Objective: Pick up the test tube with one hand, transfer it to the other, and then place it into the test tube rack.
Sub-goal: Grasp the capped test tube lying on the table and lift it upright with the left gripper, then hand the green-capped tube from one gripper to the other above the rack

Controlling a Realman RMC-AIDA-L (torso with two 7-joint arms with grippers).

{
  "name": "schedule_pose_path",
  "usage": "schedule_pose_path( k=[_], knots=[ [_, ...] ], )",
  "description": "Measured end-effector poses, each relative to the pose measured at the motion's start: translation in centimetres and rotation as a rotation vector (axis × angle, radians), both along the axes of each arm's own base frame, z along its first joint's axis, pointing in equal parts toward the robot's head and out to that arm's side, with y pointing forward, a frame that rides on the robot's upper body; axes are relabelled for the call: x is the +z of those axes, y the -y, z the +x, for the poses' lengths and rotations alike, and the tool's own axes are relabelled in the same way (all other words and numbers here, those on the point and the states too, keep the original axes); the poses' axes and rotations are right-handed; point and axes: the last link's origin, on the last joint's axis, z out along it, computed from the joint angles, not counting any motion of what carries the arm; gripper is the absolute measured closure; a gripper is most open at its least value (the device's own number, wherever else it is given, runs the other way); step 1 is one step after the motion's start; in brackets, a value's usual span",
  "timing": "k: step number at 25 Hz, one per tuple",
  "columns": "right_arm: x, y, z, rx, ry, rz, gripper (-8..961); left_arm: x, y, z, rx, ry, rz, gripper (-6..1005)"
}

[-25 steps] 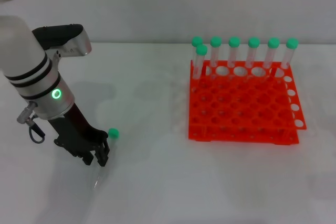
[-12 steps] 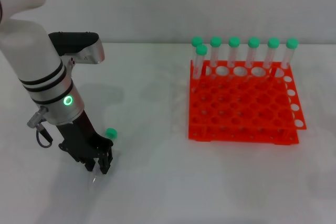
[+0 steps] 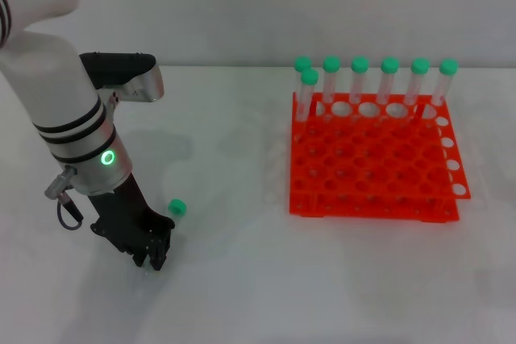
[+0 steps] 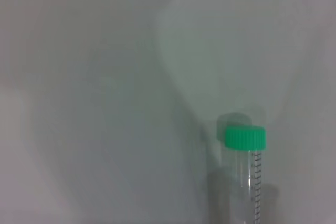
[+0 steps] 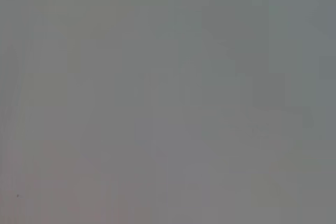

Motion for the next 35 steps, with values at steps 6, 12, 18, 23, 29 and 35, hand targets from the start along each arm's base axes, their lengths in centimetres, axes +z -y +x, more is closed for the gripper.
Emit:
schedule_pose_path(
  k=[6, 12, 18, 23, 29, 35],
  knots=[
    [-0.1, -0.1, -0.1, 0.002, 0.005, -0.003, 303, 0.1, -0.1, 0.1, -0.007, -0.011, -0.002, 807],
    [-0.3, -0.1, -0.1, 0.001, 0.005, -0.006, 303, 1.3, -0.8, -0.5, -0.01, -0.02, 0.045, 807],
    [-0.3, -0.1, -0.1, 0.005, 0.001, -0.009, 303, 4.6, -1.9, -2.3, -0.042, 0.097, 0.206, 806],
    [-0.3, -0.2, -0.4, 0.02, -0.016, -0.02, 302, 5.4, -2.4, -2.7, -0.174, 0.342, 0.309, 805],
    [-0.5, -0.5, -1.5, 0.094, -0.008, -0.105, 302, 5.5, -1.4, -2.5, -0.444, 0.621, 0.352, 804],
    [0.0, -0.6, -3.9, 0.228, -0.025, -0.344, 302, 5.2, 1.7, -3.1, -0.787, 0.805, 0.372, 803]
  ],
)
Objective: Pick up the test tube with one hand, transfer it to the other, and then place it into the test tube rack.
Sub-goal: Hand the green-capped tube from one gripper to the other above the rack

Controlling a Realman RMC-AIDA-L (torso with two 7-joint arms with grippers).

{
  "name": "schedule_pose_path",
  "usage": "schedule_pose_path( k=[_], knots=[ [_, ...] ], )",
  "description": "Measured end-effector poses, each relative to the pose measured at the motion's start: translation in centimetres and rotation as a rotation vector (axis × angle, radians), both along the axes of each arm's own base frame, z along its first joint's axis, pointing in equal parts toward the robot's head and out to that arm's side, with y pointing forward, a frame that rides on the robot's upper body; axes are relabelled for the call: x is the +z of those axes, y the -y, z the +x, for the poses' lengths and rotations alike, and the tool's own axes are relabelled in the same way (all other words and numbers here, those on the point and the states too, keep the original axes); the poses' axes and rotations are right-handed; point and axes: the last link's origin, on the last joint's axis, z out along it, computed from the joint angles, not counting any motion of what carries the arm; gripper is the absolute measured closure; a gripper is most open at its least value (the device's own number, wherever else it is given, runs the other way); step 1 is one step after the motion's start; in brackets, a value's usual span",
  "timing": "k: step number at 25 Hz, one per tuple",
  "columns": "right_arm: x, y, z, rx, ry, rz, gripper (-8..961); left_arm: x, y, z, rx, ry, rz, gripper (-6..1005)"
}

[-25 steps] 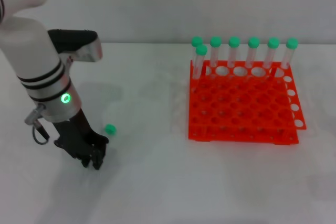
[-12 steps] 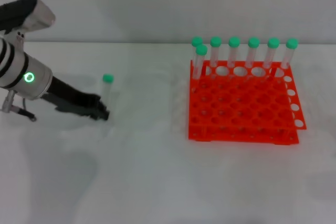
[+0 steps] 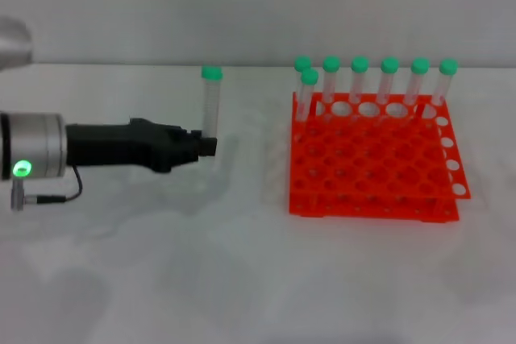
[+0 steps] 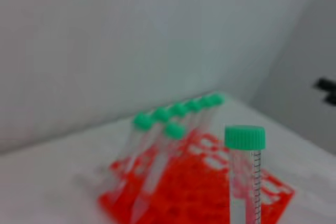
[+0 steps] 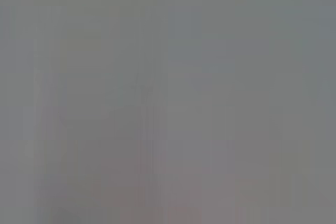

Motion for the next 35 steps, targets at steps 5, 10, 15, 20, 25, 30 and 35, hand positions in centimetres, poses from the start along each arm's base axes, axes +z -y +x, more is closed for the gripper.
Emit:
schedule_pose_path(
  k=[5, 10, 15, 20, 25, 30, 35],
  knots=[
    [-0.2, -1.4, -2.5, 0.05, -0.015, -0.297, 302, -0.8, 2.8, -0.9, -0.189, 0.051, 0.096, 803],
    [-1.6, -2.6, -6.0, 0.168, -0.016, -0.491, 302, -1.8, 4.5, -1.4, -0.302, 0.059, 0.119, 802],
    [-4.8, -3.6, -9.6, 0.262, 0.028, -0.645, 302, -2.5, 5.0, -1.2, -0.344, 0.069, 0.114, 801],
    [-8.0, -4.0, -12.6, 0.326, 0.054, -0.727, 301, -3.1, 5.3, -1.1, -0.374, 0.07, 0.098, 800],
    [-10.0, -4.2, -14.3, 0.351, 0.076, -0.773, 301, -3.7, 5.4, -0.8, -0.404, 0.067, 0.08, 799],
    [-11.8, -3.8, -16.2, 0.397, 0.103, -0.861, 301, -3.9, 5.4, -0.7, -0.42, 0.062, 0.084, 798],
    [-12.6, -3.5, -17.0, 0.419, 0.089, -0.877, 303, -3.9, 5.4, -0.6, -0.428, 0.06, 0.086, 798]
  ],
)
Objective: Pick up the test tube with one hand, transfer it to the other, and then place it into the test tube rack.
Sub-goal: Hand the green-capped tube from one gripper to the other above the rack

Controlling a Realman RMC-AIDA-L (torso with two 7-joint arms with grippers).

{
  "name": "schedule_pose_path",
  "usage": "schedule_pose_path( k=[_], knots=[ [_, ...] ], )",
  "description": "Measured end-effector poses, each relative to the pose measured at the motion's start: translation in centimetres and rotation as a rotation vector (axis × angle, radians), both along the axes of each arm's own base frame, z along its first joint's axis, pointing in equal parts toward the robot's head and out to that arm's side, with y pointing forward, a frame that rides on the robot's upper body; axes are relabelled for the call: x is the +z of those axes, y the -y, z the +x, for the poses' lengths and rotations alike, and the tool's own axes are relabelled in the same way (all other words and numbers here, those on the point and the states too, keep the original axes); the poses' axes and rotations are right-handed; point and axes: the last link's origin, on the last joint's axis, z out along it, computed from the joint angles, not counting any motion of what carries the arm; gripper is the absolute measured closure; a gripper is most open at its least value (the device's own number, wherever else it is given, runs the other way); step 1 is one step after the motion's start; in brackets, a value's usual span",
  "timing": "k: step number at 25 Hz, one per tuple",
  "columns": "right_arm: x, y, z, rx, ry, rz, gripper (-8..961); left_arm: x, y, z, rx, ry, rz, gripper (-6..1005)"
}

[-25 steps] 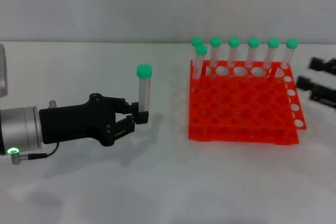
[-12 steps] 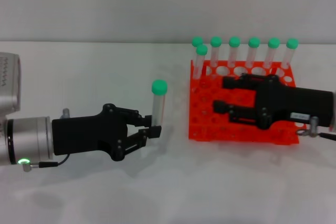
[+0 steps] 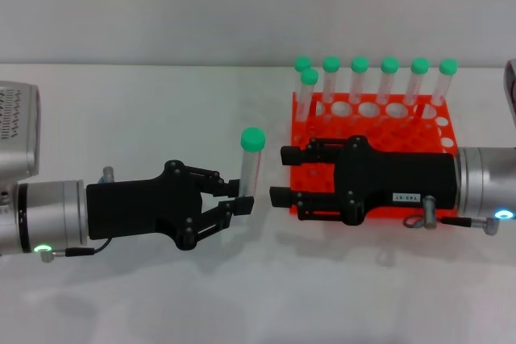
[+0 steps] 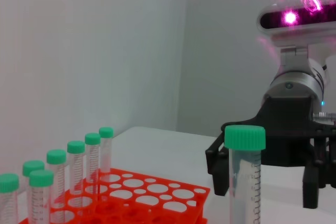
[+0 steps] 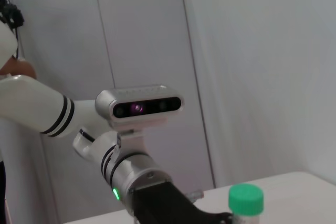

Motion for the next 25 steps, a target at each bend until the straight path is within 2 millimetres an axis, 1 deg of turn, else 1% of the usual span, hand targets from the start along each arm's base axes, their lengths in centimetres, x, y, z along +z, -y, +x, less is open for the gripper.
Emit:
schedule_pose_path(
  k=[7, 13, 25],
  knots=[
    [-0.3, -0.3, -0.3, -0.009, -0.004, 0.02, 310, -0.3, -0.1, 0.2, -0.008, 0.0, -0.002, 797],
    [-1.0, -0.2, -1.0, 0.004, -0.004, 0.018, 313, -1.0, -0.5, 0.5, -0.01, -0.016, -0.004, 795],
    [-0.9, -0.6, -1.3, -0.005, -0.016, 0.037, 319, -1.6, -0.8, 0.8, -0.017, -0.028, -0.014, 794]
  ],
)
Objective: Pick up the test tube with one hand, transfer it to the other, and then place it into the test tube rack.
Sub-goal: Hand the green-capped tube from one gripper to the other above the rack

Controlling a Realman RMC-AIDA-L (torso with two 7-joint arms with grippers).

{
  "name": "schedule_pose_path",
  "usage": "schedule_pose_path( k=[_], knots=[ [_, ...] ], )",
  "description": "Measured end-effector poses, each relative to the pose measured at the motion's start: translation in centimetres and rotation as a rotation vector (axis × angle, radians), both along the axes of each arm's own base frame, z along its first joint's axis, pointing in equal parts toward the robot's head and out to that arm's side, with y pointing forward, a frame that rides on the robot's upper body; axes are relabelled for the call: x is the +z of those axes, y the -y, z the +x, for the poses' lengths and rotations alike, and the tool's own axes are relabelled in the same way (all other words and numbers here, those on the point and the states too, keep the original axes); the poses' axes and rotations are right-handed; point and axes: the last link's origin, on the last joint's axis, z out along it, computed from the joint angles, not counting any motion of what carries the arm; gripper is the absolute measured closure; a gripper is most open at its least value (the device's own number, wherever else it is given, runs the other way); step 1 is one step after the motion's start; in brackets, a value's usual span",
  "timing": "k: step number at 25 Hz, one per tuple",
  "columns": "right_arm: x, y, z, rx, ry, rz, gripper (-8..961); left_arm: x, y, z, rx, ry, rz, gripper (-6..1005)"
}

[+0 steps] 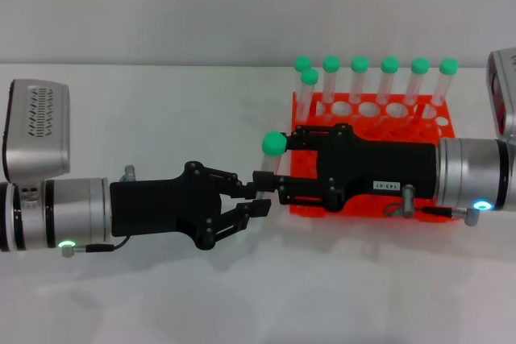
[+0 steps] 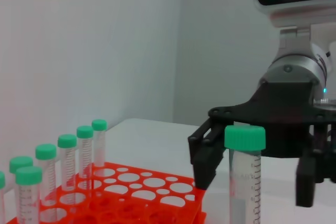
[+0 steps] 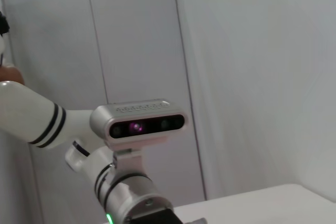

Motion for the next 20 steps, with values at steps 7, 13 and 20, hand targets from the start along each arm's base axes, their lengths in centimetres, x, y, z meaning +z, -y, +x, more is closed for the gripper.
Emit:
schedule_pose_path(
  k=[7, 13, 20],
  knots=[
    [-0.1, -0.32, 0.11, -0.019, 0.005, 0.018, 323, -0.23, -0.04, 0.08, 0.001, 0.001, -0.001, 792],
    [0.01, -0.28, 0.47, -0.022, 0.008, 0.028, 594, -0.3, -0.02, -0.01, 0.004, 0.0, 0.003, 791],
    [-0.17, -0.06, 0.4, -0.005, 0.013, 0.023, 727, -0.29, -0.05, -0.16, 0.0, -0.005, 0.016, 790]
  ],
)
